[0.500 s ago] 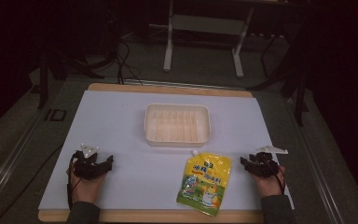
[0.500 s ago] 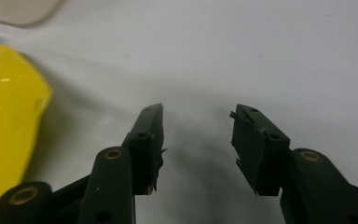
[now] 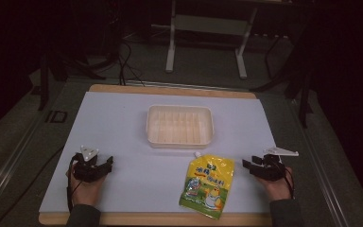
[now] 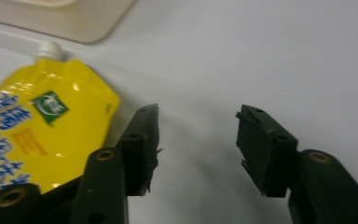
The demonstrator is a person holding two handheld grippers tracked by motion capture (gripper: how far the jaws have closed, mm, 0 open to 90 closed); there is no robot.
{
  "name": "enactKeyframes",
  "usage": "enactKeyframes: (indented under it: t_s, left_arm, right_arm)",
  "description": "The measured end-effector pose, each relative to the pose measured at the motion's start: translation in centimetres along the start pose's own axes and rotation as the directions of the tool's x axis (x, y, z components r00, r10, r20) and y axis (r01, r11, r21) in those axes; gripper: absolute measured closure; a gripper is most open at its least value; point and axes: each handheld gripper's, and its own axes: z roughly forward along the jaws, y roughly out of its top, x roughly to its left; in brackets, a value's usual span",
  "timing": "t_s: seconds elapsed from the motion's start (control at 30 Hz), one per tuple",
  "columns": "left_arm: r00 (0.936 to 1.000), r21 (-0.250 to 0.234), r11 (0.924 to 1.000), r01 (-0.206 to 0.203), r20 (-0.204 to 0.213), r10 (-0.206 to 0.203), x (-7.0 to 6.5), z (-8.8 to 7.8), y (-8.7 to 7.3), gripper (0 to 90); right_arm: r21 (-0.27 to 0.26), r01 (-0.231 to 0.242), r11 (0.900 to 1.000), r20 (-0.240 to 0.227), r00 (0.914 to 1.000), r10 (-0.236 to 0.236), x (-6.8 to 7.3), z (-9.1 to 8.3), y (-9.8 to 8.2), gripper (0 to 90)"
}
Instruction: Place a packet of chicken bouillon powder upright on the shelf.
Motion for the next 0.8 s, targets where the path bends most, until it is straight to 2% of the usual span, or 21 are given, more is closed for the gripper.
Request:
enactKeyframes:
  t_s: [0.13, 0.33, 0.63, 0.8]
  left_arm:
    - [0.9998, 0.003, 0.9999, -0.016, -0.008, 0.016, -0.2, 0.0, 0.0, 36.5]
    - [0.9998, 0.006, 0.9998, -0.016, -0.011, 0.016, -0.2, 0.1, 0.0, 35.6]
    - [0.9993, 0.009, 0.9994, -0.032, -0.018, 0.033, -0.4, 0.1, 0.0, 35.2]
    - [0.9991, 0.009, 0.9994, -0.035, -0.023, 0.035, -0.4, 0.1, 0.0, 34.8]
  right_arm:
    - [-0.003, 0.023, 1.0, -0.024, 0.9995, -0.023, 0.5, -0.2, 0.3, 44.3]
    - [-0.013, 0.04, 0.999, -0.059, 0.9974, -0.041, 1.0, -0.3, 0.6, 38.7]
    - [0.007, 0.075, 0.997, -0.106, 0.9917, -0.074, 1.8, 0.3, 0.7, 32.3]
    - [0.019, 0.085, 0.996, -0.124, 0.9889, -0.082, 2.3, 1.0, 0.7, 31.9]
